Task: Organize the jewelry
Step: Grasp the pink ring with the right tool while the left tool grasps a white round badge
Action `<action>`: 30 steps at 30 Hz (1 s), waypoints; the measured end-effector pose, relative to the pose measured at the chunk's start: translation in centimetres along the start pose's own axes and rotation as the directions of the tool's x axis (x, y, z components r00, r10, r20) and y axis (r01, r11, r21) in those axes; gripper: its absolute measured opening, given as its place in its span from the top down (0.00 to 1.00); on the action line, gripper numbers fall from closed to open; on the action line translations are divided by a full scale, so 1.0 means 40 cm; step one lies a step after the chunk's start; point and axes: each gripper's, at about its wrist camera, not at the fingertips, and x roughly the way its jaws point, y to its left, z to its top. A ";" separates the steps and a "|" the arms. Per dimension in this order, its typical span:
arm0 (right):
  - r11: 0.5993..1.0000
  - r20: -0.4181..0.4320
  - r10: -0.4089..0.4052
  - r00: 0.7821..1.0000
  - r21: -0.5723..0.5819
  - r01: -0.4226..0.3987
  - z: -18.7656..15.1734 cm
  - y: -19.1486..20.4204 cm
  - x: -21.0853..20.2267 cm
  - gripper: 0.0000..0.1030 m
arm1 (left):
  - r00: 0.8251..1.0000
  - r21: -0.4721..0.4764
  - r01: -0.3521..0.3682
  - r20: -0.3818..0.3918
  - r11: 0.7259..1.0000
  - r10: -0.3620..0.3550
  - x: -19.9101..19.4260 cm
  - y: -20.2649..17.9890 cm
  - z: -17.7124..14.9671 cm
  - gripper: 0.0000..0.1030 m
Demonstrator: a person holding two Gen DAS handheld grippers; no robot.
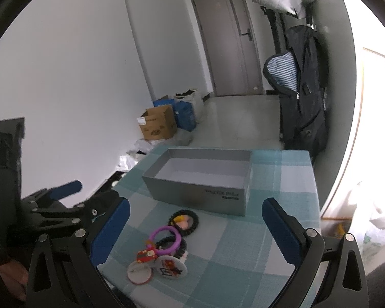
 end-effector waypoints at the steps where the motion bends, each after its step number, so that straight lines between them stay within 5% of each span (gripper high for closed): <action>1: 1.000 0.000 0.001 1.000 -0.002 -0.001 0.000 0.003 0.000 0.00 | 1.000 -0.008 0.016 -0.012 1.000 -0.016 0.004 0.003 0.000 0.01; 10: 0.999 -0.114 0.041 0.993 0.003 -0.041 -0.021 0.010 0.056 0.00 | 0.997 -0.069 0.048 -0.059 0.996 -0.052 0.014 0.059 -0.002 0.01; 15: 0.993 -0.226 0.120 0.967 0.030 -0.117 -0.047 0.023 0.117 0.05 | 0.993 -0.108 0.038 -0.109 0.993 -0.050 0.045 0.090 -0.010 0.01; 22: 0.984 -0.346 0.176 0.922 0.086 -0.155 -0.081 0.031 0.194 0.38 | 0.982 -0.160 -0.010 -0.186 0.987 -0.020 0.085 0.140 -0.020 0.01; 30: 0.985 -0.394 0.170 0.903 0.102 -0.140 -0.091 0.032 0.219 0.58 | 0.973 -0.179 -0.023 -0.229 0.984 -0.019 0.106 0.158 -0.028 0.01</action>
